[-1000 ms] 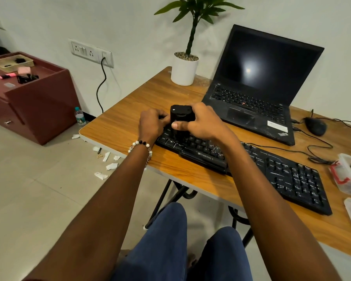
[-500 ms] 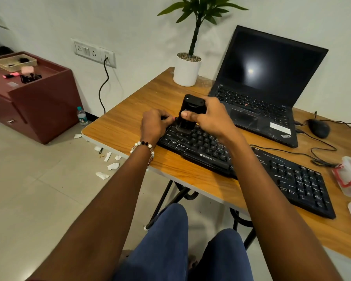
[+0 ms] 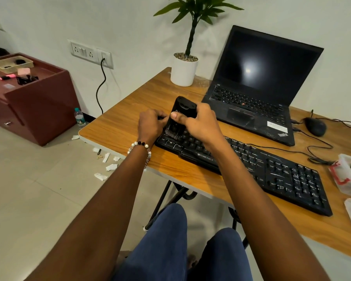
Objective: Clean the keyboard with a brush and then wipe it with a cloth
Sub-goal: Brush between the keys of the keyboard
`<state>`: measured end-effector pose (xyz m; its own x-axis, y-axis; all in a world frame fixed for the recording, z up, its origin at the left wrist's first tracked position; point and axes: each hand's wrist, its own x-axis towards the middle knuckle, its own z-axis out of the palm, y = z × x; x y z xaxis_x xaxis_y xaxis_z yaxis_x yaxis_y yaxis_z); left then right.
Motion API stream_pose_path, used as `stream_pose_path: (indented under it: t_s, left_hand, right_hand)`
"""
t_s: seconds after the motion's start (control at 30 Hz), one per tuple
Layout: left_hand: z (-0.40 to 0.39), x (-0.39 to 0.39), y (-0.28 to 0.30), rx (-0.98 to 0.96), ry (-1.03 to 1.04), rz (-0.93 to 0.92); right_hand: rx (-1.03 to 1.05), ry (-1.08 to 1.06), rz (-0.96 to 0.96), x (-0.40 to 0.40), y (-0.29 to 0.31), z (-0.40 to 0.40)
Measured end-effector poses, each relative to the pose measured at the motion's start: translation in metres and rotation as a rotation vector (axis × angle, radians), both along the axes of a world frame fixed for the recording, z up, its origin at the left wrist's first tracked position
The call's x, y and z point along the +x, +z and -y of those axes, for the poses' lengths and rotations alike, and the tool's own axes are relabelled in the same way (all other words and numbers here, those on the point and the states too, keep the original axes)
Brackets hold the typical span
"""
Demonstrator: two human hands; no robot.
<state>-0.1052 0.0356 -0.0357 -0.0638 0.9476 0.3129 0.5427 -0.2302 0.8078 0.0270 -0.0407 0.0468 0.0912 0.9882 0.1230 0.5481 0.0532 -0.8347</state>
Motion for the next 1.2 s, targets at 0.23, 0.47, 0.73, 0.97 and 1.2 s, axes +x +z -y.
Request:
stream_pose_path:
  t_s: [0.23,0.47,0.73,0.97,1.2]
  left_hand:
    - [-0.001,-0.001,-0.002,-0.016,-0.004,-0.060]
    - [0.002,-0.003,0.000,0.032,-0.022,-0.054]
    - [0.000,0.001,0.000,-0.024,-0.015,-0.002]
    - [0.004,-0.001,0.003,-0.019,-0.010,-0.060]
    - [0.002,-0.001,0.002,-0.016,-0.017,-0.030]
  right_hand:
    - [0.030,0.060,0.062,-0.011,-0.017,0.006]
    - [-0.006,0.017,-0.135,-0.009,-0.006,0.008]
    - [-0.100,0.133,0.249,0.010,0.008,0.009]
    - [-0.003,0.080,0.139,-0.005,0.001,0.007]
    - [-0.079,0.176,0.111,0.005,0.001,0.016]
